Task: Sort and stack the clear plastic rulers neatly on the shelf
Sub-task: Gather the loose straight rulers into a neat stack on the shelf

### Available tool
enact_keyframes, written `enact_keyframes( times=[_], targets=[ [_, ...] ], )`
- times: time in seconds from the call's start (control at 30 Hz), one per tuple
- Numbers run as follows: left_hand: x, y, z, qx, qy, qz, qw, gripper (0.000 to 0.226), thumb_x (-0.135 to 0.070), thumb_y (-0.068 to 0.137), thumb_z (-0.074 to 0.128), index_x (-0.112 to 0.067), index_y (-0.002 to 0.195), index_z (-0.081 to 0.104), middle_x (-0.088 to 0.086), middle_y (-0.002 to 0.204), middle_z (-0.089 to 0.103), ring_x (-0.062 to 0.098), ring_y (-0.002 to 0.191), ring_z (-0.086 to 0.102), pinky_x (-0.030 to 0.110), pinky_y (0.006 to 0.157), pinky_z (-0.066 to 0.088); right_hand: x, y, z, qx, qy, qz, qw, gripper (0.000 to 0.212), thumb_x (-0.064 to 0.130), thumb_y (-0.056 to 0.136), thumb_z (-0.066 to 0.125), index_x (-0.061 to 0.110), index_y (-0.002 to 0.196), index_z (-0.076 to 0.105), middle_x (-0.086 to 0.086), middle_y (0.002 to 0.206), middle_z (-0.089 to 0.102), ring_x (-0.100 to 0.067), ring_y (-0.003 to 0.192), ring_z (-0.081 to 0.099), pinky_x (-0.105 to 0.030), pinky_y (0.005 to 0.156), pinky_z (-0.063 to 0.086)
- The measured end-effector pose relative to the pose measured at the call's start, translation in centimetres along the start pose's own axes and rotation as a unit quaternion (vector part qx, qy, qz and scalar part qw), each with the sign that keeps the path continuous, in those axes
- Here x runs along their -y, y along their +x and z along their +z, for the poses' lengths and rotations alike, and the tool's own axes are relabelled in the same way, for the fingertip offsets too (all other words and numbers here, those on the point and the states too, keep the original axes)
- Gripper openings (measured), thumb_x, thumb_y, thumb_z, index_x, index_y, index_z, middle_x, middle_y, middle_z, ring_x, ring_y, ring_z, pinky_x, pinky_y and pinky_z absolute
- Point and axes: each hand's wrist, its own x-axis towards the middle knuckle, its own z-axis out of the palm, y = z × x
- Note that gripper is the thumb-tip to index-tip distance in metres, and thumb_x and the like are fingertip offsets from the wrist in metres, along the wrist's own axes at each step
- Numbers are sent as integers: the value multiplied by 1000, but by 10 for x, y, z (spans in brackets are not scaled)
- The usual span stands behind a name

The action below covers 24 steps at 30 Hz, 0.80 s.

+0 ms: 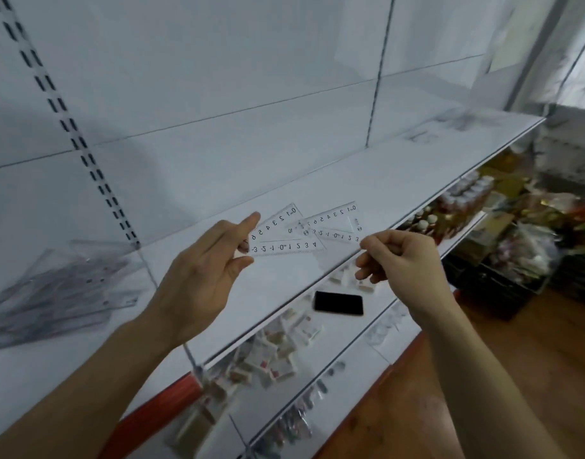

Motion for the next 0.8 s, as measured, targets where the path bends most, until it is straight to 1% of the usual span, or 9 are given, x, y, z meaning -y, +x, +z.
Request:
enact_keyframes(
  times=[0.1, 0.17, 0.27, 0.33, 0.5, 0.6, 0.67, 0.77, 0.8],
  targets=[
    [-24, 43, 47, 0, -10, 23, 1000, 48, -15, 97, 51, -8, 145, 49, -3, 102, 55, 7, 85, 49, 21, 70, 44, -19, 24, -59, -37, -58, -12, 998, 25, 20, 101, 61, 8, 82, 72, -9, 65, 71, -26, 57, 69, -28, 51, 48],
    [-41, 69, 78, 7, -31, 36, 999, 47, -14, 98, 51, -7, 144, 50, -2, 100, 53, 8, 86, 49, 20, 72, 44, -32, 39, -96, -64, -80, -7, 995, 30, 26, 102, 59, 10, 79, 70, -7, 65, 71, -25, 58, 69, -29, 53, 49],
    [-67, 102, 118, 37, -55, 73, 995, 46, -24, 102, 46, -13, 146, 46, -6, 100, 49, 4, 86, 47, 11, 74, 40, -46, 57, -147, -95, -103, 11, 990, 36, 32, 103, 56, 11, 78, 69, -4, 67, 71, -22, 60, 69, -38, 63, 56],
    [-80, 125, 143, 59, -58, 105, 991, 46, -32, 105, 41, -14, 147, 43, -7, 100, 46, 6, 82, 44, 7, 74, 37, -53, 69, -178, -111, -115, 19, 987, 35, 32, 104, 54, 13, 78, 69, -4, 68, 71, -19, 61, 69, -35, 63, 55],
    [-95, 187, 202, 95, -56, 169, 979, 47, -30, 104, 38, -15, 149, 38, -17, 101, 30, 9, 76, 36, 14, 69, 33, -67, 101, -243, -177, -109, 29, 978, 30, 30, 103, 57, 15, 82, 71, -1, 69, 72, -18, 59, 69, -36, 64, 59],
    [-89, 225, 237, 100, -58, 172, 978, 48, -31, 103, 39, -15, 149, 39, -17, 99, 28, 9, 74, 34, 17, 65, 32, -78, 126, -268, -189, -110, 34, 975, 29, 28, 103, 57, 13, 82, 71, -1, 69, 73, -20, 60, 69, -40, 65, 61],
    [-85, 250, 263, 104, -61, 171, 978, 49, -32, 103, 39, -16, 149, 39, -17, 98, 29, 10, 73, 35, 19, 62, 33, -88, 147, -284, -197, -120, 36, 972, 29, 28, 103, 57, 14, 82, 71, 0, 70, 73, -18, 59, 69, -36, 61, 59],
    [-80, 286, 307, 114, -83, 195, 971, 48, -29, 103, 40, -13, 148, 40, -16, 98, 31, 11, 72, 36, 21, 62, 35, -104, 188, -308, -221, -118, 37, 967, 31, 27, 103, 57, 14, 79, 71, -2, 69, 73, -12, 54, 65, -21, 52, 49],
    [-78, 298, 321, 116, -86, 209, 967, 48, -29, 103, 40, -12, 148, 40, -16, 98, 30, 11, 72, 35, 21, 62, 35, -109, 203, -316, -226, -120, 37, 966, 31, 28, 103, 57, 14, 79, 71, -3, 70, 73, -13, 54, 65, -20, 52, 47]
  ],
)
